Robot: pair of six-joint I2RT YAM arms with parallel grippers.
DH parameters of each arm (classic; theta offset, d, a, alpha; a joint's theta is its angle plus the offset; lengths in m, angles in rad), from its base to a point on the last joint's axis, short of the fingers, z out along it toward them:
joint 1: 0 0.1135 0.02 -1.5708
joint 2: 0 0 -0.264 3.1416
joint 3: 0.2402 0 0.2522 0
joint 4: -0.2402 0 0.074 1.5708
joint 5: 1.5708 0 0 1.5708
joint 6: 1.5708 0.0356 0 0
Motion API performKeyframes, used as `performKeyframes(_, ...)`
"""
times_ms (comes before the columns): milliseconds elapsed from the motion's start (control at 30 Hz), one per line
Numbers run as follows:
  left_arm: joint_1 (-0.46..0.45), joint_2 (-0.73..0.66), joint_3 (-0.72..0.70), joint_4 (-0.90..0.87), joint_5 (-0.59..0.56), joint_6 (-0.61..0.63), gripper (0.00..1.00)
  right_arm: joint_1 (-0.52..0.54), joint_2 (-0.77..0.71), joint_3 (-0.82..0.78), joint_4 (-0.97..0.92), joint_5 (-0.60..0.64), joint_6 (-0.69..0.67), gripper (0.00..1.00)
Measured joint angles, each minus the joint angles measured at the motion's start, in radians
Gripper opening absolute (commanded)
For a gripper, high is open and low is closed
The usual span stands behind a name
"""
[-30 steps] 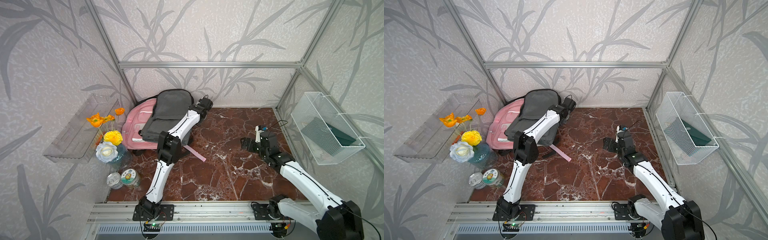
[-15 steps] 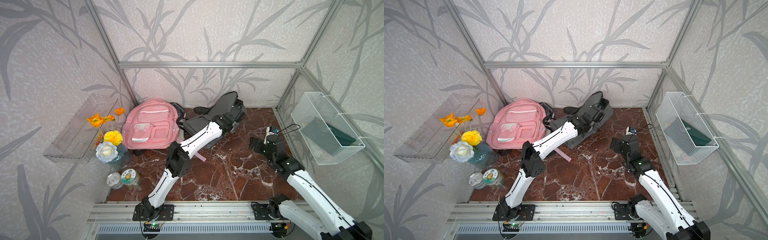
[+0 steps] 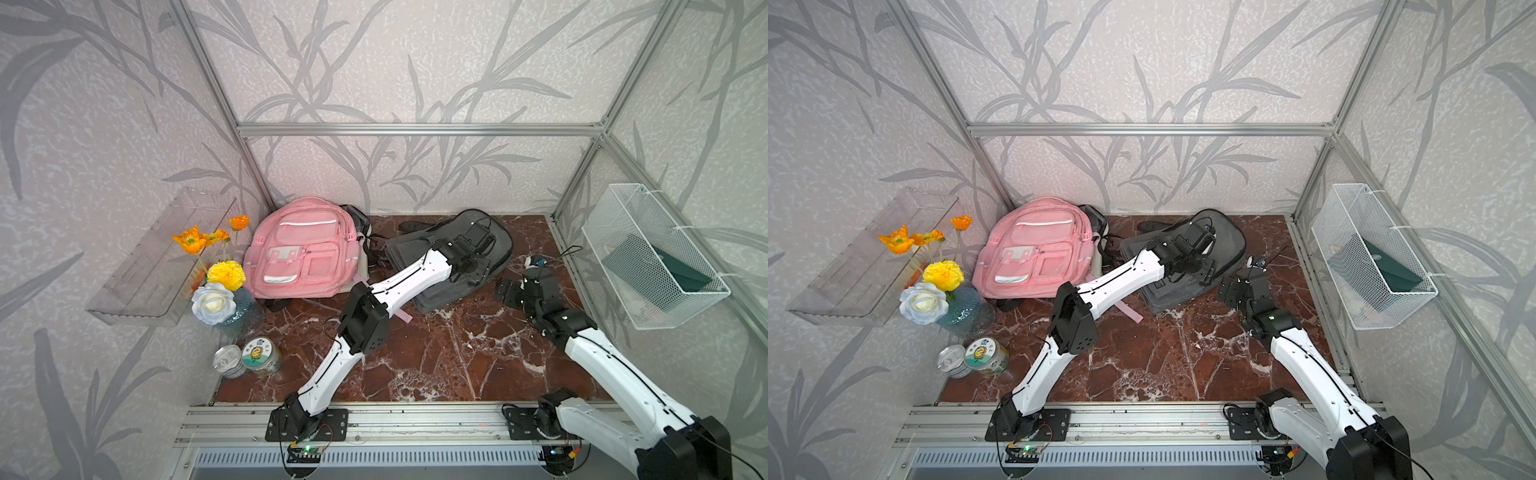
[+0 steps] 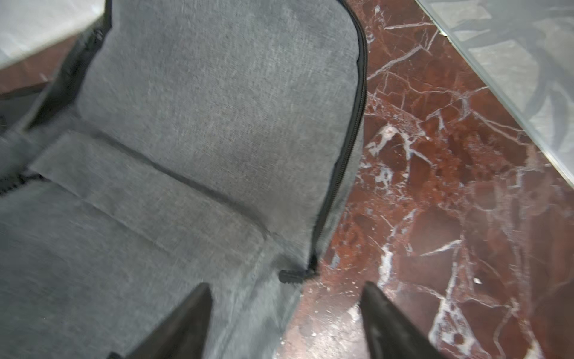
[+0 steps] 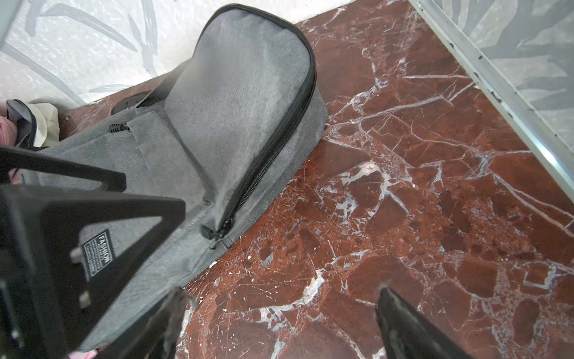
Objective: Zip up the backpack
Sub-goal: Place the backpack at the center of the board.
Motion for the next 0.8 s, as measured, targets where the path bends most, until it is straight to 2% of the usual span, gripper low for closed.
performKeyframes(67,0.024,-0.006,-0.006,-0.001,0.019,-0.003,0.99,0.0,0.017,0.0,0.011,-0.016,0.013,0.95)
performKeyframes(167,0.106,-0.018,-0.013,-0.001,0.048,-0.011,1.0,0.005,0.064,0.0,0.037,-0.061,0.039,0.95)
performKeyframes(400,0.4,-0.021,-0.014,0.014,0.042,-0.034,1.0,0.064,0.269,0.042,0.091,-0.177,0.111,0.93)
performKeyframes(467,0.456,-0.021,-0.021,0.029,0.033,-0.038,1.0,0.077,0.333,0.061,0.122,-0.217,0.14,0.93)
performKeyframes(600,0.497,0.021,-0.005,0.059,0.048,-0.037,1.0,0.101,0.448,0.093,0.174,-0.28,0.187,0.92)
performKeyframes(800,0.499,0.225,0.193,0.047,0.133,-0.034,0.99,0.107,0.576,0.159,0.211,-0.342,0.219,0.89)
